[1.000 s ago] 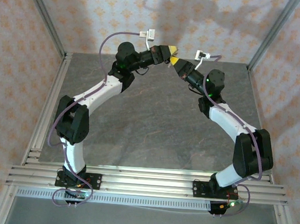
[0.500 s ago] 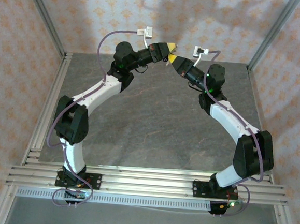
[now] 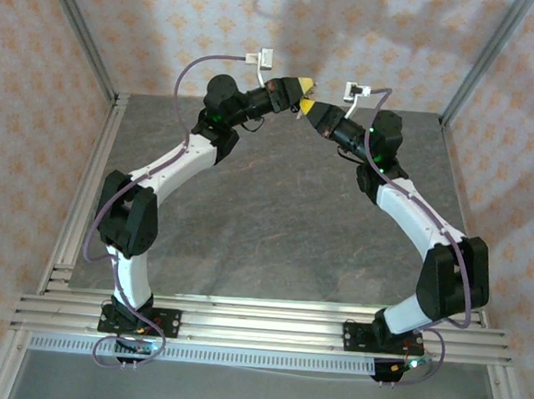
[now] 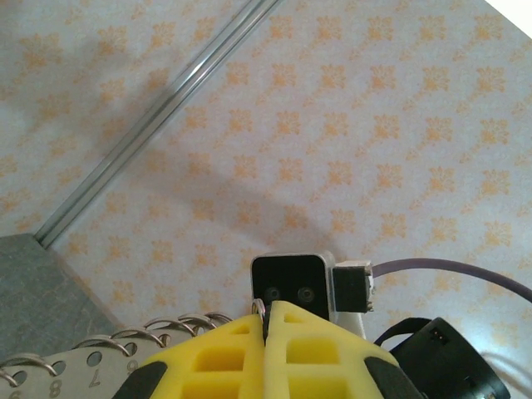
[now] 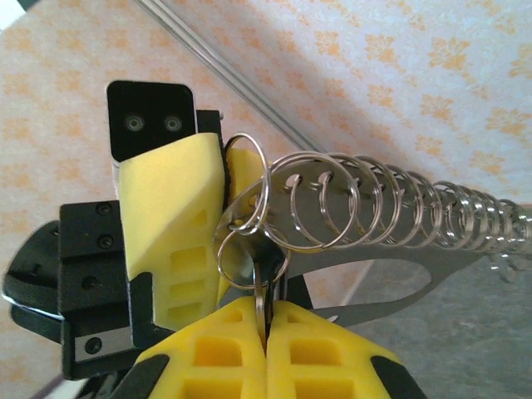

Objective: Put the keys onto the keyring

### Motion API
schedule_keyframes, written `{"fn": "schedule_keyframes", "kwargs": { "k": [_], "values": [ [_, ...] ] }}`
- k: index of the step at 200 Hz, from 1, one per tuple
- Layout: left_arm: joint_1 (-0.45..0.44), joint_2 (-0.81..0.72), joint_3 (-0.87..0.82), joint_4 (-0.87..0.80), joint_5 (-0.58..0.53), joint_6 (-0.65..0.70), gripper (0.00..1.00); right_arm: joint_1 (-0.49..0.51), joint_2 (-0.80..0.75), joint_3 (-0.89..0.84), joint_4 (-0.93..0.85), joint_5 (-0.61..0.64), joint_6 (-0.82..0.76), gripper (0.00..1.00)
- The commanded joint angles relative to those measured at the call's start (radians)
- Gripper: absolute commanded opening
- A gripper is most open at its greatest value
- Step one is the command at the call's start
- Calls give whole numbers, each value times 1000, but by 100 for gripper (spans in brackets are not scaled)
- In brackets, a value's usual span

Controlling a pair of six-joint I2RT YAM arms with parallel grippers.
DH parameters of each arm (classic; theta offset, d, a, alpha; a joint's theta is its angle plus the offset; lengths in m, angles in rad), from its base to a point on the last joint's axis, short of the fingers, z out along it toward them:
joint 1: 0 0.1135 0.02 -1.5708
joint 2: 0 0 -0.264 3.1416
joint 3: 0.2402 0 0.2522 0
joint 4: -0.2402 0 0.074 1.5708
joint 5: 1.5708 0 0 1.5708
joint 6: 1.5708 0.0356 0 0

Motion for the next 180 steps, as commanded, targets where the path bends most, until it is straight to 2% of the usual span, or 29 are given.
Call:
{"fn": "schedule_keyframes", "kwargs": {
  "k": [1,45,55,86,99,180],
  "values": [
    [-53,-22,39,71,41,0,0,45,-52,-24,-148,-105,-93,0],
    [-55,-11,43,72,37,-6,0,18,-82,-67,-129,-78,-53,0],
    [-55,-13,45,69,38,-3,0,8,-99,-78,-134,-61,-49,7],
    [-54,-14,44,69,38,0,0,-30,-151,-110,-157,-16,-45,10],
    [-55,-14,43,72,37,-1,0,-42,-172,-122,-162,-2,-42,15],
    [-55,-11,39,116,8,-27,0,-92,-262,-167,-242,-2,-74,31]
  ]
}}
